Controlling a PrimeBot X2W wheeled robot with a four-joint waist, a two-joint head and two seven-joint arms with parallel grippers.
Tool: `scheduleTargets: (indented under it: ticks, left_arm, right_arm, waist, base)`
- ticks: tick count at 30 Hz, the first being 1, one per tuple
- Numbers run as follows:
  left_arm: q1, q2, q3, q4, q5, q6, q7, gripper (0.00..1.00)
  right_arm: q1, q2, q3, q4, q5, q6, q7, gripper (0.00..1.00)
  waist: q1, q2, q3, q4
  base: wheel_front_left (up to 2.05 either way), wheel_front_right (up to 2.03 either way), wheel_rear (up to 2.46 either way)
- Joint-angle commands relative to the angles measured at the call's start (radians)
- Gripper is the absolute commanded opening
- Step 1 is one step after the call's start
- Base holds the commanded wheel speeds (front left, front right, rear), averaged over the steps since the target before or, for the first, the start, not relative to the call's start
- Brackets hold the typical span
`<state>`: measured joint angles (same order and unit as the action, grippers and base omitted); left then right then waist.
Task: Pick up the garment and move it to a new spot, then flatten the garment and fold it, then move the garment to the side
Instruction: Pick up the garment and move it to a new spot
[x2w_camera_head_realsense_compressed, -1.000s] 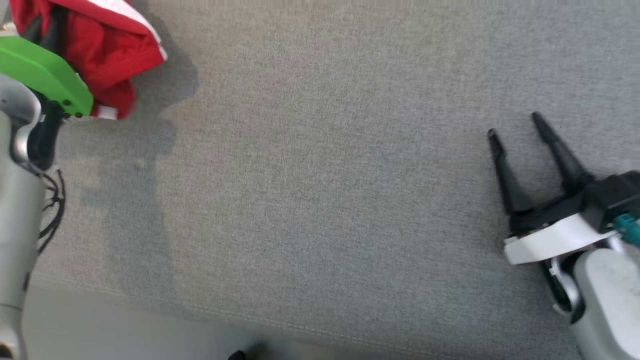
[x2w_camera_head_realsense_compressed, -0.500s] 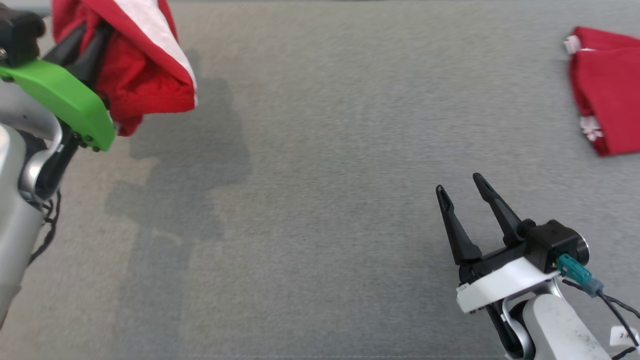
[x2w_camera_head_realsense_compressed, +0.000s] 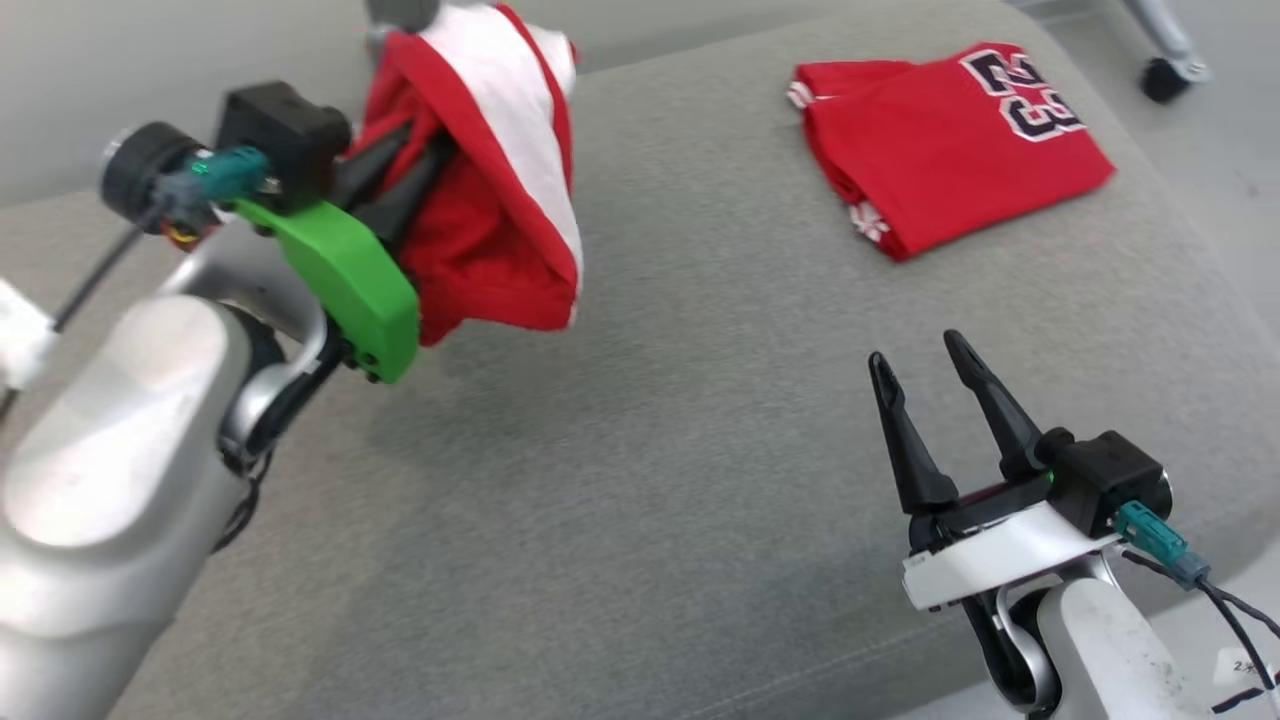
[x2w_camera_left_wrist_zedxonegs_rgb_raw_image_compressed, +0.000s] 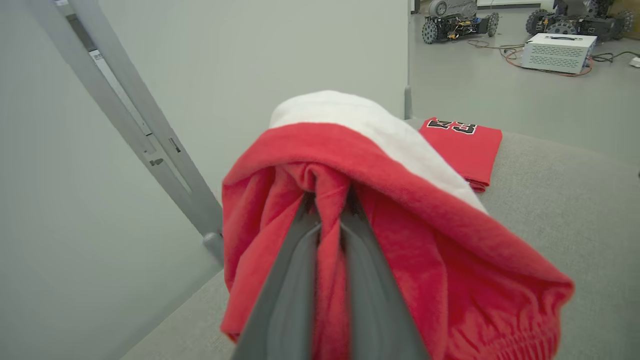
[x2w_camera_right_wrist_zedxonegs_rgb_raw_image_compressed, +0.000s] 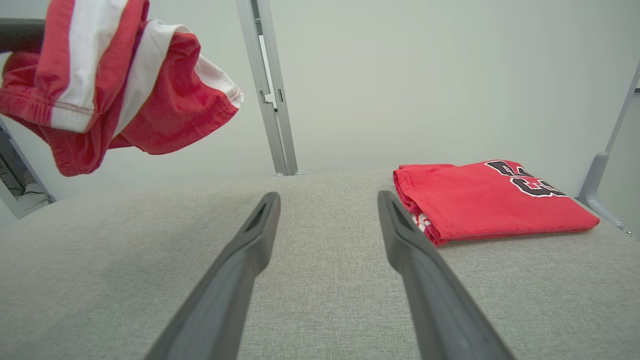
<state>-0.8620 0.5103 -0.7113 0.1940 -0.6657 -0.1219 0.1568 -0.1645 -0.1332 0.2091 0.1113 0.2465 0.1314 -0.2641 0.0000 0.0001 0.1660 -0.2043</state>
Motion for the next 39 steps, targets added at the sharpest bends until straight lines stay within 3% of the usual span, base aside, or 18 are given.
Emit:
scheduleTargets:
  ticks: [1,7,14,15,16,22,28,33,39]
  left_arm:
    - [-0.004,-0.010,-0.023,0.007,0.021,0.001,0.002,0.00]
    - [-0.011,-0.032,-0.139,0.076,0.107,-0.006,-0.017,0.00]
    - [0.008,-0.096,-0.215,0.276,0.142,-0.007,-0.101,0.00]
    - [0.008,-0.105,-0.217,0.299,0.151,0.001,-0.117,0.38]
    - [0.003,-0.114,-0.224,0.328,0.170,0.015,-0.138,1.00]
    - [0.030,-0.160,-0.215,0.428,0.211,0.101,-0.294,1.00]
    - [0.165,-0.176,-0.137,0.421,0.155,0.215,-0.408,1.00]
    - [0.333,-0.180,-0.015,0.276,0.121,0.293,-0.423,1.00]
    - [0.600,-0.205,0.189,0.013,0.205,0.391,-0.422,1.00]
  right_arm:
    - [-0.014,0.010,-0.005,-0.008,0.004,-0.002,0.000,1.00]
    - [-0.052,0.031,-0.025,-0.032,0.002,-0.002,0.000,1.00]
    - [-0.074,0.041,-0.043,-0.042,-0.012,-0.002,0.000,1.00]
    - [-0.073,0.038,-0.042,-0.041,-0.014,-0.002,0.000,1.00]
    - [-0.074,0.034,-0.043,-0.038,-0.014,-0.002,0.000,1.00]
    - [-0.048,0.013,-0.036,-0.026,-0.018,-0.002,0.000,1.00]
    - [0.001,0.002,-0.017,-0.004,-0.013,-0.002,0.000,1.00]
    - [0.054,0.009,-0.012,0.016,-0.005,-0.002,0.000,1.00]
    - [0.109,0.032,-0.017,0.032,-0.015,-0.002,0.000,1.00]
  waist:
    - [0.0000,-0.0001,0.037,-0.132]
    - [0.0000,-0.0001,0.157,-0.151]
    - [0.0000,-0.0001,0.218,-0.115]
    - [0.0000,-0.0001,0.216,-0.108]
    - [0.0000,-0.0001,0.211,-0.098]
    - [0.0000,-0.0001,0.135,-0.025]
    - [0.0000,-0.0001,0.003,0.064]
    - [0.0000,-0.0001,-0.100,0.138]
    - [0.0000,-0.0001,-0.182,0.200]
  base:
    - [0.00,0.00,0.00]
    - [0.00,0.00,0.00]
    - [0.00,0.00,0.00]
    - [0.00,0.00,0.00]
    - [0.00,0.00,0.00]
    - [0.00,0.00,0.00]
    - [0.00,0.00,0.00]
    - [0.00,0.00,0.00]
    - [0.00,0.00,0.00]
